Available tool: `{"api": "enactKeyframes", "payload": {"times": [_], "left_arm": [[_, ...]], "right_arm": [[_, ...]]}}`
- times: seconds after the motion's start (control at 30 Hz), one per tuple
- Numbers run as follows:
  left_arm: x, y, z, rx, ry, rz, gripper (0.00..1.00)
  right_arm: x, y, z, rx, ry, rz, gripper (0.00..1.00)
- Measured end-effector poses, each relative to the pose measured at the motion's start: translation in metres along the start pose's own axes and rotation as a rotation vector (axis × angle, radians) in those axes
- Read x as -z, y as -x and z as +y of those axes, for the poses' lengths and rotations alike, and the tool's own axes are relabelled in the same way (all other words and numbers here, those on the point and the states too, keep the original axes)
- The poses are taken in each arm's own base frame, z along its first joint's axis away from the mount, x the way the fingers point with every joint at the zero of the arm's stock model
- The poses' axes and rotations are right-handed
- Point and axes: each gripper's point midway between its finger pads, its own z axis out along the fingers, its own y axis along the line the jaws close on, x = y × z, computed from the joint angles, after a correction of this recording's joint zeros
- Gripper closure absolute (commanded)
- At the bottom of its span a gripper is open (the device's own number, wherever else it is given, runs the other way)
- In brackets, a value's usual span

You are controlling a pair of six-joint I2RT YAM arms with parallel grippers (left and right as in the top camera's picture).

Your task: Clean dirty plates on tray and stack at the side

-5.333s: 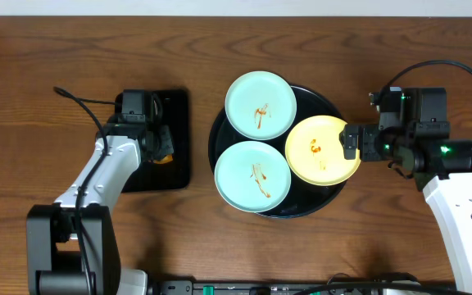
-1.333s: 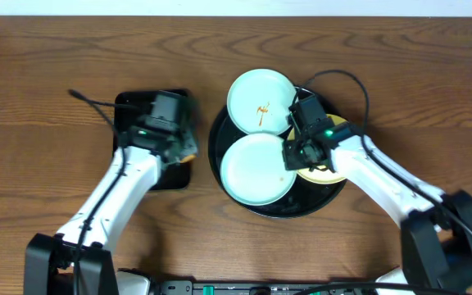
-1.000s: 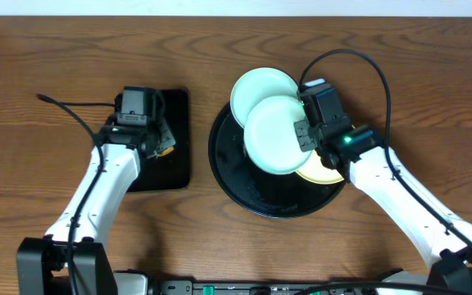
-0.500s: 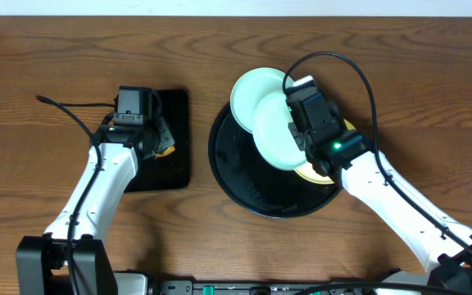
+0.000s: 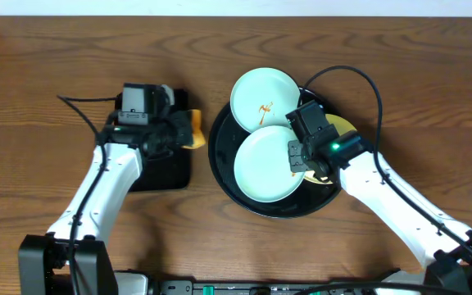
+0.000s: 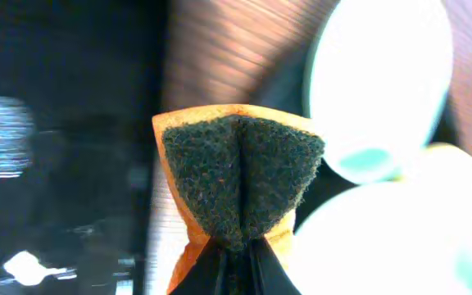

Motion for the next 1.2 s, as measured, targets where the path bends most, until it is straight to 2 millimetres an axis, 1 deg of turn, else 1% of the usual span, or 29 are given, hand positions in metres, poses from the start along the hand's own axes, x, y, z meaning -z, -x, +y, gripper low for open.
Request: {"api": "enactKeyframes", "payload": {"times": [0.1,0.2,0.3,0.33,0.37,0.4,0.43,0.47,0.6,0.73,0.83,0.93,1.03,1.1,1.2], "left_arm": [[-0.006,-0.013,-0.027,-0.058,-0.070,0.036,0.93],[-0.011,-0.026,-0.051,-0.116,-0.122,0.062,0.93],[-0.014,-0.039,-0.071,-0.168,-0.157,0.085,0.93],[-0.016,-0.045,-0.077,-0.187,-0.164,0.094,0.92],[-0.017,-0.048,-0.080,-0.193,-0.162,0.099,0.93],[-0.018,-0.052,-0.083,-0.197,-0.158,0.103,0.92],[-0.020,-0.055,-0.086,-0.197,-0.152,0.106,0.93],[-0.021,-0.059,-0.088,-0.195,-0.146,0.109,0.93],[-0.024,-0.070,-0.097,-0.177,-0.137,0.124,0.93],[-0.028,-0.085,-0.107,-0.188,-0.137,0.152,0.92],[-0.039,-0.106,-0.112,-0.194,-0.126,0.208,0.92],[-0.050,-0.121,-0.112,-0.163,-0.106,0.253,0.93],[-0.063,-0.134,-0.110,-0.119,-0.080,0.293,0.93],[-0.070,-0.140,-0.110,-0.094,-0.071,0.307,0.92],[-0.077,-0.142,-0.115,-0.069,-0.081,0.304,0.93]], "right_arm": [[-0.012,-0.009,0.005,-0.020,0.021,0.039,0.99],[-0.019,-0.015,0.011,-0.035,0.049,0.076,0.97],[-0.026,-0.023,0.016,-0.058,0.070,0.117,0.97],[-0.028,-0.025,0.018,-0.068,0.075,0.131,0.93],[-0.030,-0.027,0.019,-0.075,0.077,0.140,0.84],[-0.032,-0.028,0.020,-0.085,0.081,0.150,0.70],[-0.034,-0.030,0.021,-0.091,0.083,0.159,0.62],[-0.035,-0.031,0.021,-0.099,0.086,0.168,0.58],[-0.036,-0.034,0.024,-0.103,0.100,0.182,0.55],[-0.035,-0.038,0.027,-0.105,0.116,0.201,0.52],[-0.034,-0.042,0.028,-0.105,0.126,0.221,0.51],[-0.033,-0.044,0.028,-0.105,0.125,0.231,0.51],[-0.032,-0.041,0.025,-0.113,0.122,0.222,0.51],[-0.031,-0.036,0.021,-0.127,0.123,0.207,0.53],[-0.032,-0.028,0.013,-0.157,0.119,0.184,0.64]]}}
